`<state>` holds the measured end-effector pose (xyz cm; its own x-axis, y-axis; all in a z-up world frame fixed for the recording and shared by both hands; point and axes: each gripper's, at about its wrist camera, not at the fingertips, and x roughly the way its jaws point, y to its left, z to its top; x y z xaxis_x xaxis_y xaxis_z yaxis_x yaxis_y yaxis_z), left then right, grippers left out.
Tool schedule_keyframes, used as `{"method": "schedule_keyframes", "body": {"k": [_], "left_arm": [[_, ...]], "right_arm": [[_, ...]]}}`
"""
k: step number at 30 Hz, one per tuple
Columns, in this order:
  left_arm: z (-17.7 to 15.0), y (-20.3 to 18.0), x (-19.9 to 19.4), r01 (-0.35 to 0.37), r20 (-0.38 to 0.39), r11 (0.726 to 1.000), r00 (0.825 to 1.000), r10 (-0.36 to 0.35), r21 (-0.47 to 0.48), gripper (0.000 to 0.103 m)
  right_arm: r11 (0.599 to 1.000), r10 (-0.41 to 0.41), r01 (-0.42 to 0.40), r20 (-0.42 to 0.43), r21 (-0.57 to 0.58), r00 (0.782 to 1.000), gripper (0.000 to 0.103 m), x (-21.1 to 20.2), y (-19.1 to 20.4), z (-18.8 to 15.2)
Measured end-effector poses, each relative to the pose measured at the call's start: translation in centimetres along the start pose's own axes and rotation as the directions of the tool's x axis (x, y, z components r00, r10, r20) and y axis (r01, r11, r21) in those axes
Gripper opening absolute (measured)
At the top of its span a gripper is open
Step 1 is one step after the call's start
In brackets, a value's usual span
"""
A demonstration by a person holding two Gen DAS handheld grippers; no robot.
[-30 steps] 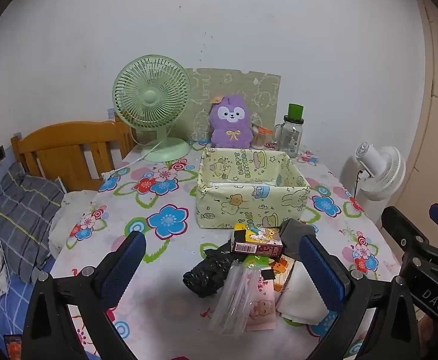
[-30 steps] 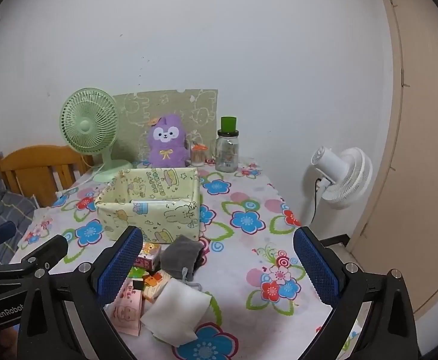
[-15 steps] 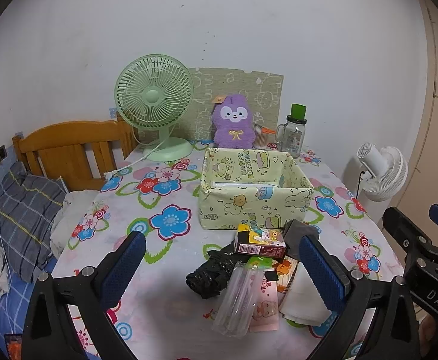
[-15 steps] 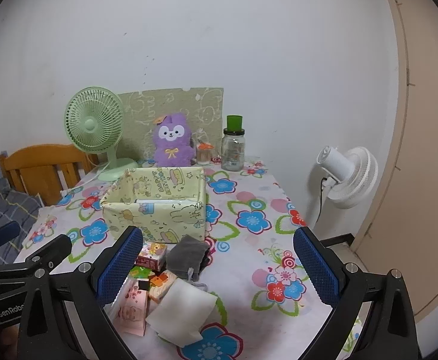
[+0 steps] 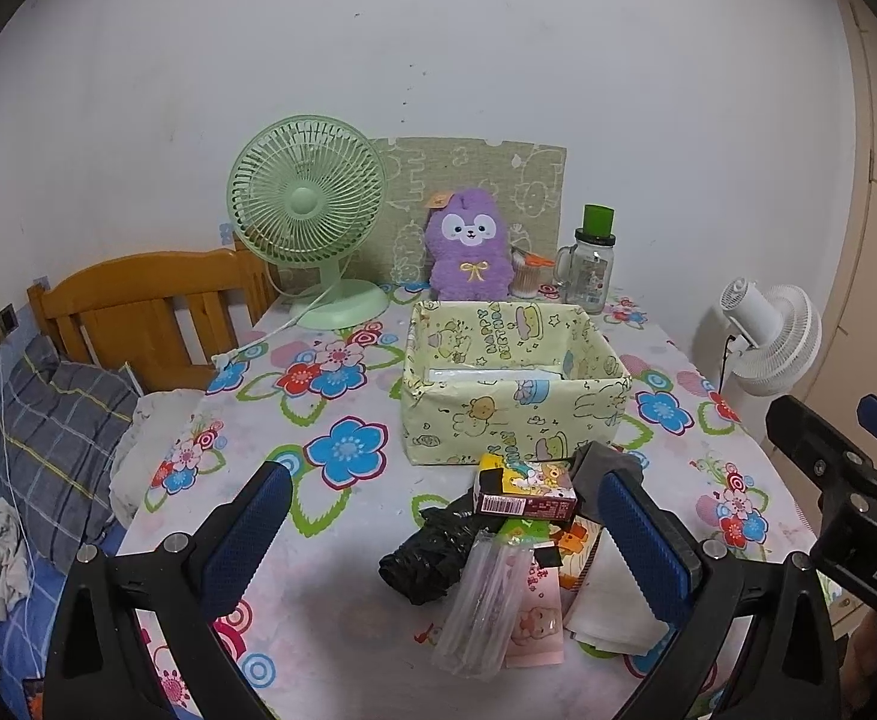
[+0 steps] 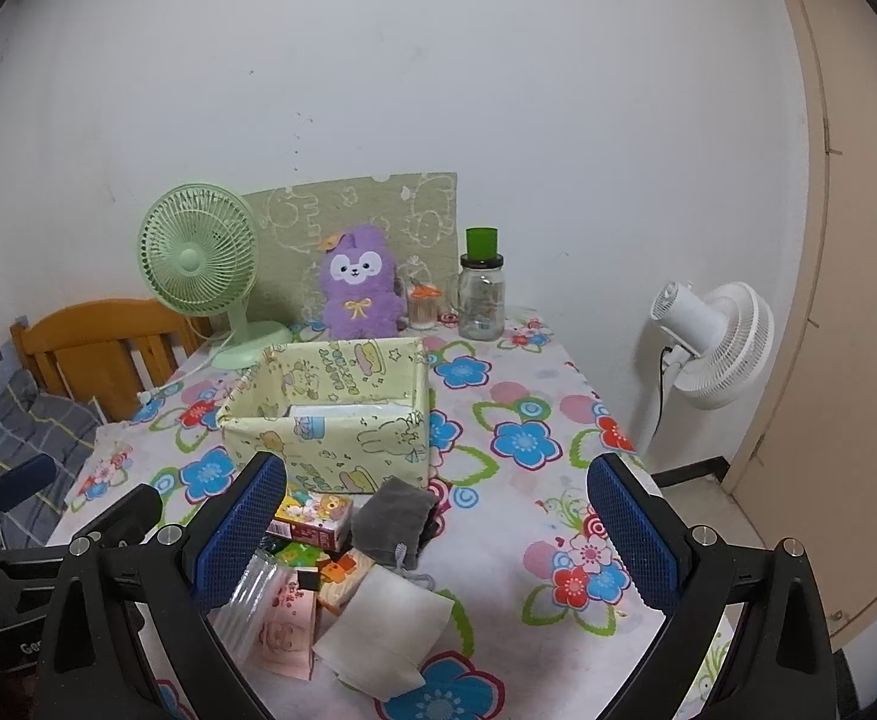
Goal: Organize soft objects
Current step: 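Move both tools toward the pile of items beside the fabric box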
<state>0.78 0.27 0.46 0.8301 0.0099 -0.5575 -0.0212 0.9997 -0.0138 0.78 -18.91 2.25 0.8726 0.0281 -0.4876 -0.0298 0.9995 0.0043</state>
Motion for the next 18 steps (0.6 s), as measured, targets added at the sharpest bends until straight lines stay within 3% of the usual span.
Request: {"method": "schedule_keyframes", "body": {"k": [18], "left_arm": [[1.0, -0.7, -0.7, 0.015, 0.008, 1.0, 1.0, -0.015, 0.01, 0.103]], "right_arm": [[0.999, 0.038, -0.037, 0.01, -0.008, 0.999, 0.102, -0.4, 0.1, 1.1]]}}
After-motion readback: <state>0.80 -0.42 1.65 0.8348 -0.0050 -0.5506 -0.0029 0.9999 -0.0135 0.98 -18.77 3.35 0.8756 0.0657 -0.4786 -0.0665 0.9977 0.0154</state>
